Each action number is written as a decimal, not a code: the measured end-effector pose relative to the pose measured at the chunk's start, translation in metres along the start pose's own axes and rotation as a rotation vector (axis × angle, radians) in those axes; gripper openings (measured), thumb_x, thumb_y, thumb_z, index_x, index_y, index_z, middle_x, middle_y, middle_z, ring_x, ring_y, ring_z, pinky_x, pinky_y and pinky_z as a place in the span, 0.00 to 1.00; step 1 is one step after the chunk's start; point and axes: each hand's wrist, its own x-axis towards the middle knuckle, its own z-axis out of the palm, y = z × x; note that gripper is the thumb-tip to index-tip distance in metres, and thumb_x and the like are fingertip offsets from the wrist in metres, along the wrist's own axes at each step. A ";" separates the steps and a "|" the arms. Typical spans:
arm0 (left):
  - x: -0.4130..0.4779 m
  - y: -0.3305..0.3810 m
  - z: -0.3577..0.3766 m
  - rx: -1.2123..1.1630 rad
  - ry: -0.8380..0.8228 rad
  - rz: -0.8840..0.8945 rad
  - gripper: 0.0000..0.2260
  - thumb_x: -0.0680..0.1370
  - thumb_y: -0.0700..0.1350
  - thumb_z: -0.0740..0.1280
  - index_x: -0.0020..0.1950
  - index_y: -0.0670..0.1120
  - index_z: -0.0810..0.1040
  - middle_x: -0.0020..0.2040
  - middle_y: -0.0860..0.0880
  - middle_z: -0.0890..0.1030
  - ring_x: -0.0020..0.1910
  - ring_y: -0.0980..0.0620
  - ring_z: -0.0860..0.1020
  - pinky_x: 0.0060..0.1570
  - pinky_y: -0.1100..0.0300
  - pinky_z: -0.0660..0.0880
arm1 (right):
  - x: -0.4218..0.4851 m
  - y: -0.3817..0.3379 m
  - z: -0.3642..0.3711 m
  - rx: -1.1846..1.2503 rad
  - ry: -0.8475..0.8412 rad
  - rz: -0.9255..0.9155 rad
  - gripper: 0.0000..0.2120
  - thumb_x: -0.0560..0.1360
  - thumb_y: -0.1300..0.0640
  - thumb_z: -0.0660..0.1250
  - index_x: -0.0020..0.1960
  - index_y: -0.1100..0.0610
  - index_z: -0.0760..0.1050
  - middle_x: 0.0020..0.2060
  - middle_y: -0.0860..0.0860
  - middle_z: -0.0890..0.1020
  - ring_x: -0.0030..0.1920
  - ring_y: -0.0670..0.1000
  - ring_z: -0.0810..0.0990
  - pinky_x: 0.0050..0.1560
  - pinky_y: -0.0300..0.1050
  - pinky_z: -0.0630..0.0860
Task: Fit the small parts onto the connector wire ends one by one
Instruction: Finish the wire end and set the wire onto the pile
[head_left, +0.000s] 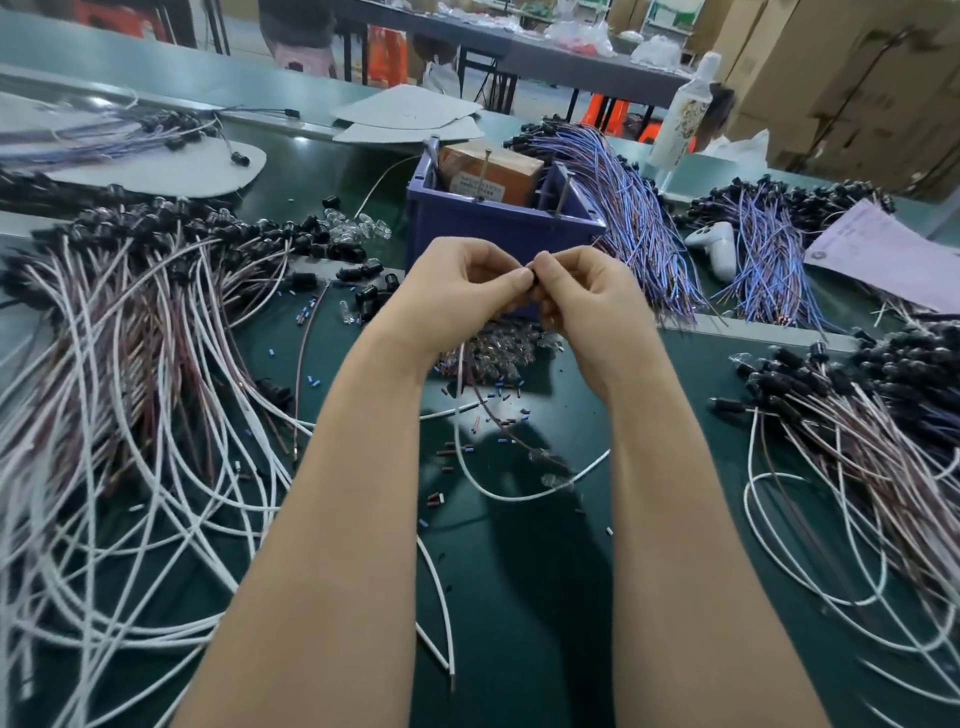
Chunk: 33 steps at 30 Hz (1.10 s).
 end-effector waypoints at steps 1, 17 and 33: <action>0.002 0.000 0.001 0.088 0.034 -0.018 0.04 0.77 0.42 0.68 0.46 0.43 0.80 0.41 0.45 0.83 0.40 0.53 0.79 0.45 0.59 0.77 | 0.001 0.001 0.003 -0.162 0.041 -0.055 0.07 0.79 0.59 0.64 0.42 0.59 0.74 0.33 0.49 0.76 0.33 0.46 0.73 0.37 0.42 0.69; 0.005 -0.005 0.003 0.176 0.043 -0.088 0.04 0.78 0.43 0.68 0.47 0.43 0.79 0.44 0.44 0.83 0.45 0.49 0.81 0.50 0.54 0.77 | 0.004 0.008 0.009 -0.310 0.041 -0.108 0.04 0.79 0.58 0.63 0.47 0.58 0.75 0.37 0.48 0.77 0.40 0.48 0.75 0.42 0.38 0.68; 0.001 0.002 -0.015 0.336 -0.027 -0.177 0.09 0.78 0.47 0.66 0.39 0.48 0.77 0.38 0.51 0.82 0.40 0.53 0.79 0.42 0.59 0.74 | 0.014 0.023 -0.012 -0.291 0.253 -0.037 0.07 0.79 0.57 0.61 0.50 0.60 0.74 0.36 0.48 0.77 0.37 0.47 0.75 0.39 0.35 0.73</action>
